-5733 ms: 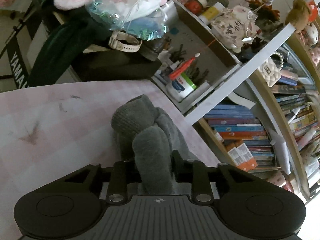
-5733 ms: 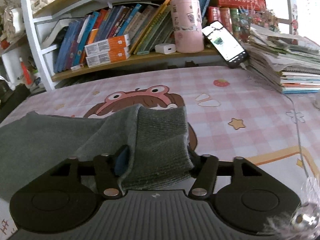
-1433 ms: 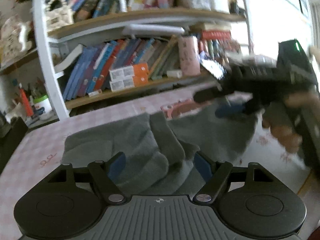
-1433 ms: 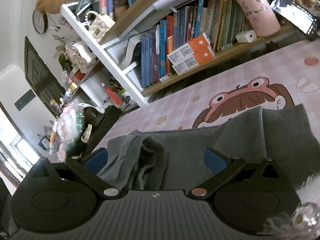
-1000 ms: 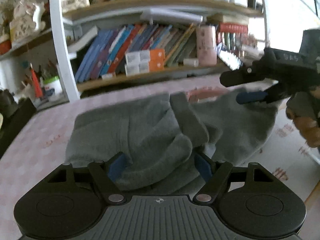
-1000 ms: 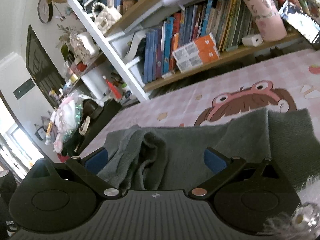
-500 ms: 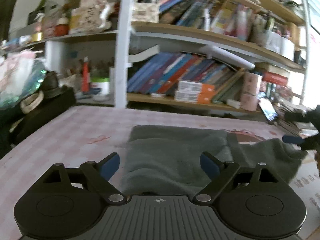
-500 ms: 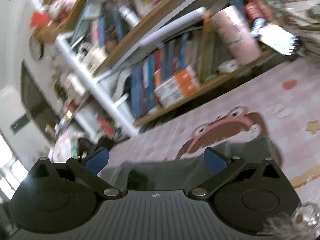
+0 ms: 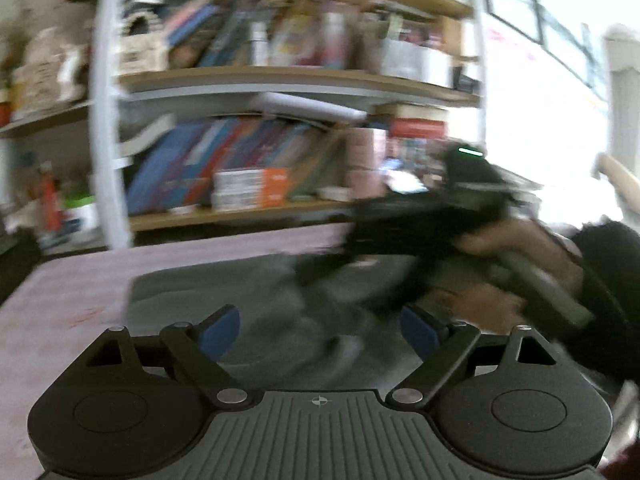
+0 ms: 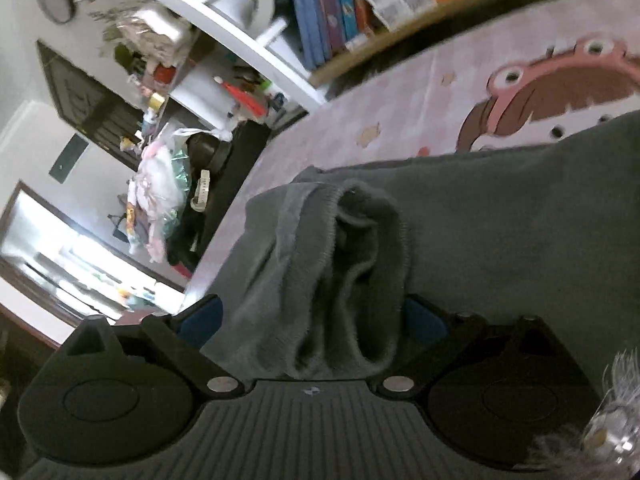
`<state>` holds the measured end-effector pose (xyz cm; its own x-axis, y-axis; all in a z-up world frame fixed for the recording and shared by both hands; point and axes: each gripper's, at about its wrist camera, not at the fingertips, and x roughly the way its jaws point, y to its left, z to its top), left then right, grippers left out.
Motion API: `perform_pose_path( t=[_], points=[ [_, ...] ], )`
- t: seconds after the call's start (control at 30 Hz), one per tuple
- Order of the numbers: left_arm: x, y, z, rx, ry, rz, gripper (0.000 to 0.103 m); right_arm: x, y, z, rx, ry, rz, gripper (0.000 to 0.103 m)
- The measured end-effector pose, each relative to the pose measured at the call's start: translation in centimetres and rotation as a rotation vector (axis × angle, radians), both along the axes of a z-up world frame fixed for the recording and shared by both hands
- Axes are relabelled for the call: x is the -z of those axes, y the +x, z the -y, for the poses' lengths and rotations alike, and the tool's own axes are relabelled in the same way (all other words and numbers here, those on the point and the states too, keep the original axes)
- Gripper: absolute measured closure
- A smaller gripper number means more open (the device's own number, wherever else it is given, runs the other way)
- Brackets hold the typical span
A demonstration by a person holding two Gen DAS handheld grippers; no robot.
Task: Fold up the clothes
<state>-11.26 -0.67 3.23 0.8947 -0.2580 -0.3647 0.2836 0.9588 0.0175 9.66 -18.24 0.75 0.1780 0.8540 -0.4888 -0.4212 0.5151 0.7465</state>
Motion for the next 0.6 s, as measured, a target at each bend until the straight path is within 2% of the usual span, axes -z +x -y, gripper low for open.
perform_pose_path(
  t=[0.03, 0.07, 0.1, 0.13, 0.17, 0.23, 0.37, 0.5, 0.6],
  points=[
    [0.1, 0.1, 0.4, 0.023, -0.007, -0.01, 0.024, 0.0, 0.3, -0.6, -0.01, -0.013, -0.018, 0.042],
    [0.3, 0.2, 0.6, 0.045, -0.016, -0.023, 0.03, 0.1, 0.6, -1.1, -0.018, -0.03, -0.031, 0.052],
    [0.7, 0.4, 0.9, 0.058, -0.031, -0.039, 0.042, 0.2, 1.0, -1.5, -0.025, -0.05, -0.042, 0.055],
    [1.0, 0.6, 1.1, 0.071, -0.045, -0.054, 0.055, 0.1, 1.2, -1.9, -0.033, -0.063, -0.041, 0.065],
    [1.3, 0.8, 1.4, 0.083, -0.059, -0.07, 0.058, -0.2, 1.3, -2.0, -0.045, -0.068, -0.032, 0.071],
    [2.0, 1.5, 1.8, 0.093, -0.074, -0.098, 0.065, -1.3, 1.3, -2.2, -0.068, -0.057, -0.009, 0.075],
    [2.9, 2.8, 2.1, 0.048, -0.102, -0.099, 0.065, -5.3, 0.7, -2.0, -0.099, 0.058, 0.046, 0.078],
    [3.3, 3.8, 1.1, -0.111, -0.116, -0.064, 0.065, -9.1, -0.1, -4.0, -0.129, 0.128, 0.089, 0.079],
    [3.4, 3.4, -1.3, -0.254, -0.117, -0.052, 0.065, -11.0, -0.6, -6.2, -0.161, 0.168, 0.111, 0.082]
  ],
)
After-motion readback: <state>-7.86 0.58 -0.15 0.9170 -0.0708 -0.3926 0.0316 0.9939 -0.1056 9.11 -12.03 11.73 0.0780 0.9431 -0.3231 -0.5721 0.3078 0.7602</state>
